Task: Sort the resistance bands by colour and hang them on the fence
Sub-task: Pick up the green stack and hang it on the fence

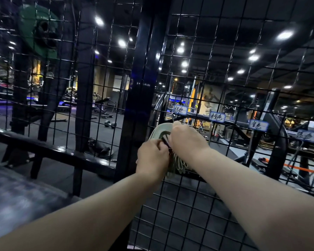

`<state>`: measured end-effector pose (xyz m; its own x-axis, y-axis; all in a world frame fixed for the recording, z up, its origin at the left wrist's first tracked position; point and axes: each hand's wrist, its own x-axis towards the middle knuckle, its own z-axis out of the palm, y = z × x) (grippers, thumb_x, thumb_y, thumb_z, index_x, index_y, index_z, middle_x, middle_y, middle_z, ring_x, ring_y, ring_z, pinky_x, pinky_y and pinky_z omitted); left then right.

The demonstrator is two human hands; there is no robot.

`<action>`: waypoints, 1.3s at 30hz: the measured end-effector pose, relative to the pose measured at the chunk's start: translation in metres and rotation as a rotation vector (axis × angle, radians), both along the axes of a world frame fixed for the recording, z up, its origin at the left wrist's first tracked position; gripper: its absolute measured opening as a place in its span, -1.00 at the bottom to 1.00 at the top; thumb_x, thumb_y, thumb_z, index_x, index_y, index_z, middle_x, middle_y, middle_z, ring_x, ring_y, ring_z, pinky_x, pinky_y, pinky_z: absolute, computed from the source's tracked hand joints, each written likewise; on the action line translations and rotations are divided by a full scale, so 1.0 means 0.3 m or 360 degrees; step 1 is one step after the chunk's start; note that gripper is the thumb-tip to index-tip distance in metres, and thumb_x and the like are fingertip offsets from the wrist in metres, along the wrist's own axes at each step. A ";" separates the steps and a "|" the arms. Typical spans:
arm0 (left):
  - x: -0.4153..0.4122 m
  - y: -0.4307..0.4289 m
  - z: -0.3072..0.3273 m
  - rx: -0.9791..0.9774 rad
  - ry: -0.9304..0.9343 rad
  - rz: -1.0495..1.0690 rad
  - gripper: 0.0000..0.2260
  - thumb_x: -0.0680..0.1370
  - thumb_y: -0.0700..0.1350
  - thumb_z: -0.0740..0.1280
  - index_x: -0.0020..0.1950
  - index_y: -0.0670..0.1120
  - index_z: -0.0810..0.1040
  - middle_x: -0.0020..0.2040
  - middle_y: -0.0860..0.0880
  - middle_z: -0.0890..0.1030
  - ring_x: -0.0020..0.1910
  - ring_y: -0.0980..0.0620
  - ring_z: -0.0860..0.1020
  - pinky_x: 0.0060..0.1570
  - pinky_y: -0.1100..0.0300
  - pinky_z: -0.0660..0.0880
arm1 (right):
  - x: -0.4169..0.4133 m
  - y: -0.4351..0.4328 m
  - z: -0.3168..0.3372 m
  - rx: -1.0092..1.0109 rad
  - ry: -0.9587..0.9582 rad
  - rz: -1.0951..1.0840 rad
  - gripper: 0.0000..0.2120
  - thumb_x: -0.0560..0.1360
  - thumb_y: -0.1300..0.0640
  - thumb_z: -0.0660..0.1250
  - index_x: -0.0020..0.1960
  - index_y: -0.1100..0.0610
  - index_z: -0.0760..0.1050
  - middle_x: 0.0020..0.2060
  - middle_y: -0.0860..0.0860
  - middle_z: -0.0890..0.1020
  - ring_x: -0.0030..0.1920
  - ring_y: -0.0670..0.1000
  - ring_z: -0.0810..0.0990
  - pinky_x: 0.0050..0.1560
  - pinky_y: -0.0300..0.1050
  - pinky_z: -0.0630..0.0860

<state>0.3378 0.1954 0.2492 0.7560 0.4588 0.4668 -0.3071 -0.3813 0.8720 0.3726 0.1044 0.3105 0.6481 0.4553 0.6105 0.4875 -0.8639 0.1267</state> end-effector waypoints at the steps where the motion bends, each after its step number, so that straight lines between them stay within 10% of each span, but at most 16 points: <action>1: 0.016 -0.008 0.010 -0.0116 0.0021 -0.0035 -0.72 0.61 -0.15 0.20 -0.23 -0.17 0.60 -0.39 -0.09 0.58 -0.40 -0.05 0.52 -0.33 0.03 0.52 | 0.005 -0.001 0.000 0.0005 0.0018 0.0005 -0.90 0.61 0.27 0.21 -0.04 0.15 0.29 -0.11 0.14 0.59 -0.06 0.15 0.60 -0.25 -0.12 0.42; 8: 0.066 -0.047 0.035 -0.0517 0.0047 -0.0142 -0.84 0.60 -0.12 0.32 -0.09 -0.11 0.67 -0.27 -0.07 0.68 -0.32 -0.01 0.61 -0.34 0.17 0.50 | 0.023 -0.011 0.010 -0.0113 -0.0035 0.0020 -0.90 0.63 0.29 0.12 0.06 0.20 0.40 -0.18 0.06 0.44 -0.02 0.11 0.60 -0.22 -0.17 0.41; 30: -0.029 0.035 0.025 0.0416 -0.0039 0.0214 -0.86 0.54 0.03 0.31 -0.07 -0.02 0.55 -0.23 0.04 0.61 -0.26 0.03 0.60 -0.20 0.02 0.61 | -0.013 -0.012 -0.044 0.0368 0.0235 0.0001 -0.95 0.64 0.26 0.19 0.07 0.18 0.42 -0.22 0.02 0.51 -0.16 0.08 0.62 -0.33 -0.16 0.46; 39: 0.059 0.127 0.101 0.0731 -0.0130 -0.0180 -0.43 0.59 -0.02 0.35 0.56 -0.09 0.26 0.45 -0.05 0.37 0.45 0.02 0.29 0.37 0.21 0.21 | -0.006 -0.016 -0.042 0.0460 0.0240 0.0031 -0.94 0.63 0.25 0.20 0.03 0.12 0.33 -0.29 0.00 0.44 -0.24 0.07 0.47 -0.48 -0.24 0.22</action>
<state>0.3556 0.2334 0.2795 0.7418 0.1081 0.6618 -0.4291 -0.6819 0.5923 0.3710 0.0996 0.2979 0.7339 0.2905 0.6140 0.4990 -0.8439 -0.1972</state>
